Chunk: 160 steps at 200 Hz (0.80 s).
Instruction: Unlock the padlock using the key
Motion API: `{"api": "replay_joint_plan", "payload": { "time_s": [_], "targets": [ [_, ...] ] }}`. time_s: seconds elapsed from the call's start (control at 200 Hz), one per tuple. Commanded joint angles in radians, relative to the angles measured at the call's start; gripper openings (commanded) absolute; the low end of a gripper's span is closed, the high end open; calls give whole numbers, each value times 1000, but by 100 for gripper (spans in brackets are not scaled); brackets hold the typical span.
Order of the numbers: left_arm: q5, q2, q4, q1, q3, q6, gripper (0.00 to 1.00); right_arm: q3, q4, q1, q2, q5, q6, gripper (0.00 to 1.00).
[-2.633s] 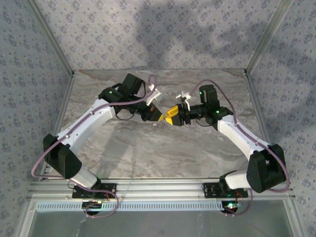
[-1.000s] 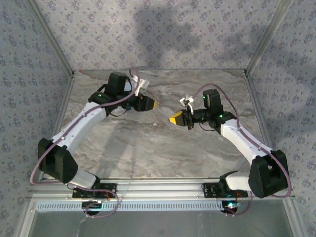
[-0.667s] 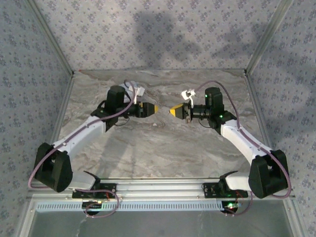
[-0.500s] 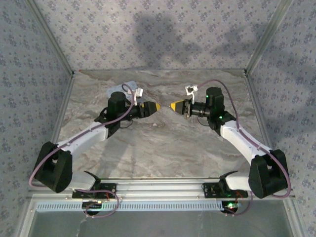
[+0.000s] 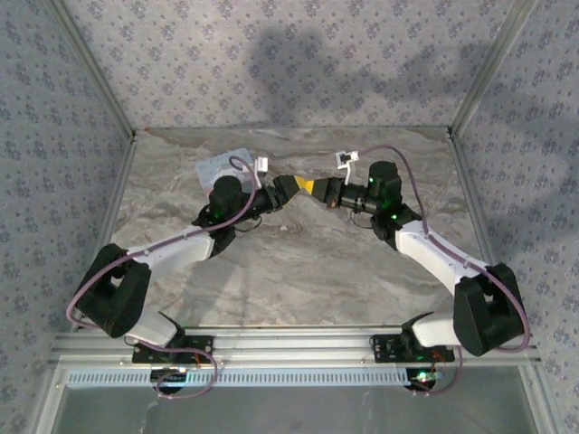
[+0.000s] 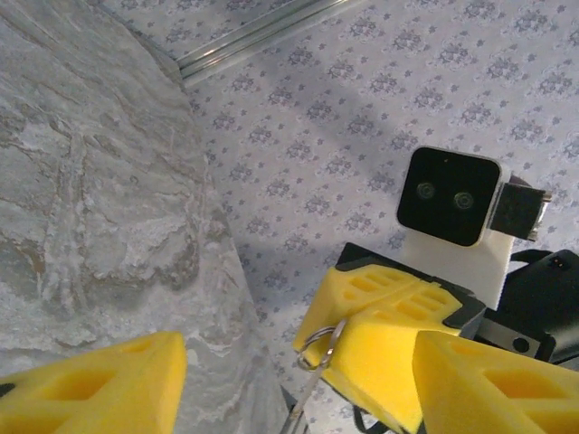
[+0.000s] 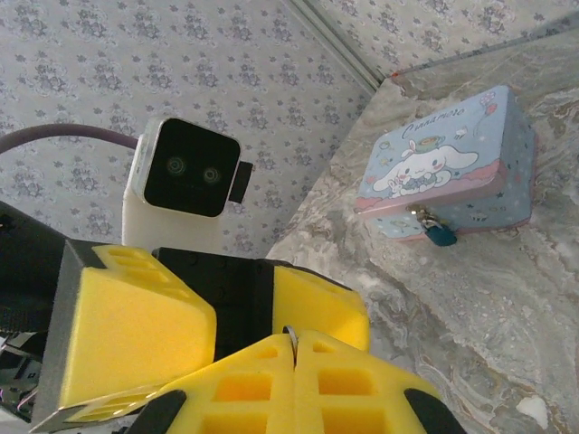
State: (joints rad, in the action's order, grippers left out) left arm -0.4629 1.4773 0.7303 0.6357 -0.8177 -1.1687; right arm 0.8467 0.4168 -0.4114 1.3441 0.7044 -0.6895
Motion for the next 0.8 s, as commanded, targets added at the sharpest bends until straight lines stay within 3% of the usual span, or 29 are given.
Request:
{"api": "replay_joint_plan", "payload": {
  "time_s": [0.0,0.2,0.52,0.794],
  "targets": [
    [9,5,75,7,-15,-18,58,-4,39,-7,9,-28,-33,0],
    [6,14,77,9,-18,-23,41,-6,31,-9,10,-50,-40,0],
    [-5,30,79,14,-29,-27,25,-7,26,-8,11,-68,-48,0],
    [5,4,16,9,-34,21,0,-20,9,9,-5,-42,-17,0]
  ]
}}
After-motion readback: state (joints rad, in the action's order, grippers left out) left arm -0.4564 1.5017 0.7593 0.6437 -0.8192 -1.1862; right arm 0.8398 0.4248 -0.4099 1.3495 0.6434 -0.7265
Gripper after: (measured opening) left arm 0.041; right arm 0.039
